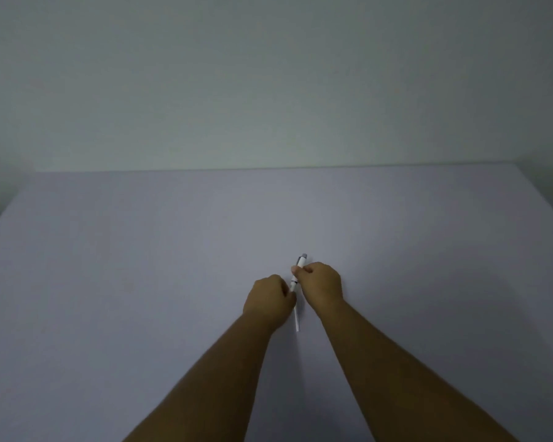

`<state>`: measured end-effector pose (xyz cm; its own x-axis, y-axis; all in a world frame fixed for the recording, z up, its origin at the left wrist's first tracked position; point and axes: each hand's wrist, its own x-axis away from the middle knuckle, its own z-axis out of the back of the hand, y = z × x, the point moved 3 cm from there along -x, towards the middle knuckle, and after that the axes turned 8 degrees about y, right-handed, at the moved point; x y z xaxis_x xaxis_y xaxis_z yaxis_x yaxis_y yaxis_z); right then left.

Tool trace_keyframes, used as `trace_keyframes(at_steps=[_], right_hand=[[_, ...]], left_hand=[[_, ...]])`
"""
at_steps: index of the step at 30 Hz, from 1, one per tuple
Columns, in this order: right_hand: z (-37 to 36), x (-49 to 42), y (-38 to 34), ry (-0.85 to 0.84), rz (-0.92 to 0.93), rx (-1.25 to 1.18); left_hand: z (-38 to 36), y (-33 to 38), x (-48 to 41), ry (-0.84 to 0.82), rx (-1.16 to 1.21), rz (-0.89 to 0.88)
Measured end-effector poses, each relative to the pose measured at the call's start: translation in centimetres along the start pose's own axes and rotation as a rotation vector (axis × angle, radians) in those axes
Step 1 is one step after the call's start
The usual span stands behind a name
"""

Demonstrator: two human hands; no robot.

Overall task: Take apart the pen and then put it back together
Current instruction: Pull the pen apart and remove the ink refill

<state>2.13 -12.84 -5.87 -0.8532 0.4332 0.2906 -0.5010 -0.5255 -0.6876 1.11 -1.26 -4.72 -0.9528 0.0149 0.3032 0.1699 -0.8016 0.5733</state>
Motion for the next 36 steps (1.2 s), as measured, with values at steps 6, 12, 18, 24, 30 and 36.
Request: trace_keyframes(at_steps=[6,12,18,24,30,36], right_hand=[[1.8,-1.7,0.2,0.070,-0.250,-0.231],[2.5,-0.9,1.8,-0.040,0.020,0.201],[1.2,0.6,3.4,-0.021,0.051,0.330],[0.8,0.9,4.0,-0.027,0.056,0.329],[0.8,0.7,4.0,-0.025,0.055,0.335],[1.5,0.8,3.4,0.039,0.078,0.239]], left_hand=[[0.2,-1.0,0.5,-0.090,-0.023,-0.032],[1.1,-2.3,0.0,0.001,0.057,0.039],[0.9,-1.8,0.0,0.032,0.065,0.019],[0.6,-2.1,0.4,0.054,0.095,0.044],[1.0,-2.1,0.5,0.074,0.111,0.036],[1.2,-1.9,0.3,0.089,0.072,-0.004]])
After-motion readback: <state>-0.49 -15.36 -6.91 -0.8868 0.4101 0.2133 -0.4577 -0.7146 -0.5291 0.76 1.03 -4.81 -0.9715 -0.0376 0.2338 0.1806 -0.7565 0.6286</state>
